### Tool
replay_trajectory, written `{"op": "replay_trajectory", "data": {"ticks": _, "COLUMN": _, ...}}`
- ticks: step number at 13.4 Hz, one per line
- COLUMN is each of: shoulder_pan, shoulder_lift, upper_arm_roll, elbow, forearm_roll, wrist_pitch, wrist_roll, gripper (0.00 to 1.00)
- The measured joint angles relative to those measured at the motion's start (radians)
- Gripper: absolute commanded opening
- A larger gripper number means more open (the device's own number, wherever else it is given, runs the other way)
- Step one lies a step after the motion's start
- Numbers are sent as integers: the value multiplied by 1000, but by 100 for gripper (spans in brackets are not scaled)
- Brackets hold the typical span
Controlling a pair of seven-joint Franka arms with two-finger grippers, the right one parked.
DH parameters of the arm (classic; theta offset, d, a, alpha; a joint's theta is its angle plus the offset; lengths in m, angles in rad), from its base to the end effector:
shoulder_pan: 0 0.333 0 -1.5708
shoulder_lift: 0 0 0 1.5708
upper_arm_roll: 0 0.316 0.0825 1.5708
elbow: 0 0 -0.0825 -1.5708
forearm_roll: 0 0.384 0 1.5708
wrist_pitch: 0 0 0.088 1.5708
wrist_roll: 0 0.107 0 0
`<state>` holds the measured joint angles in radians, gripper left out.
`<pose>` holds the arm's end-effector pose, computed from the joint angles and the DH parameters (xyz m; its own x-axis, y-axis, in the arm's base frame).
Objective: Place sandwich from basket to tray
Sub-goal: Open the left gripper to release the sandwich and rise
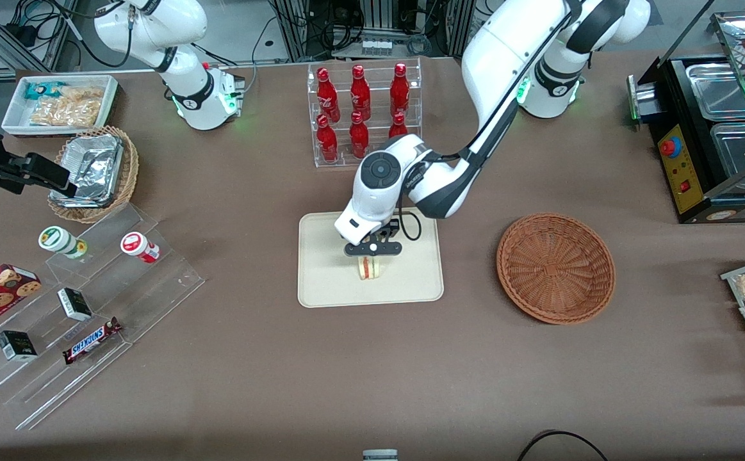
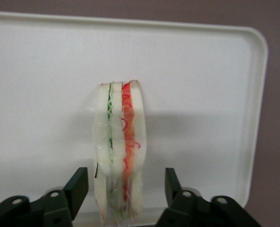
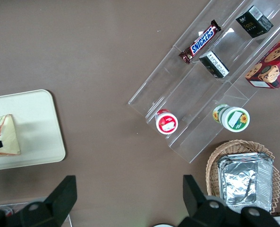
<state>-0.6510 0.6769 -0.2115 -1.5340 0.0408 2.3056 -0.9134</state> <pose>0.4864 -0.5281 0.2746 0.9970 0.0768 -0.0123 0.0778 -0.9863 0.1456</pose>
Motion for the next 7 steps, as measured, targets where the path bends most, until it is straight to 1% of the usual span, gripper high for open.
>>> {"op": "replay_trajectory", "data": {"ticks": 1, "shoulder_pan": 2, "shoulder_lift": -35, "upper_arm_roll": 1, "elbow": 1, "forearm_roll": 0, "wrist_pitch": -30, "wrist_roll": -32, "gripper": 100}}
{"op": "replay_trajectory", "data": {"ticks": 3, "shoulder_pan": 27, "shoulder_lift": -127, "upper_arm_roll": 8, "elbow": 5, "forearm_roll": 0, "wrist_pitch": -146, "wrist_roll": -93, "gripper": 100}}
{"op": "replay_trajectory", "data": {"ticks": 7, "shoulder_pan": 154, "shoulder_lift": -336, "upper_arm_roll": 13, "elbow": 6, "forearm_roll": 0, "wrist_pitch": -459, "wrist_roll": -101, "gripper": 100}}
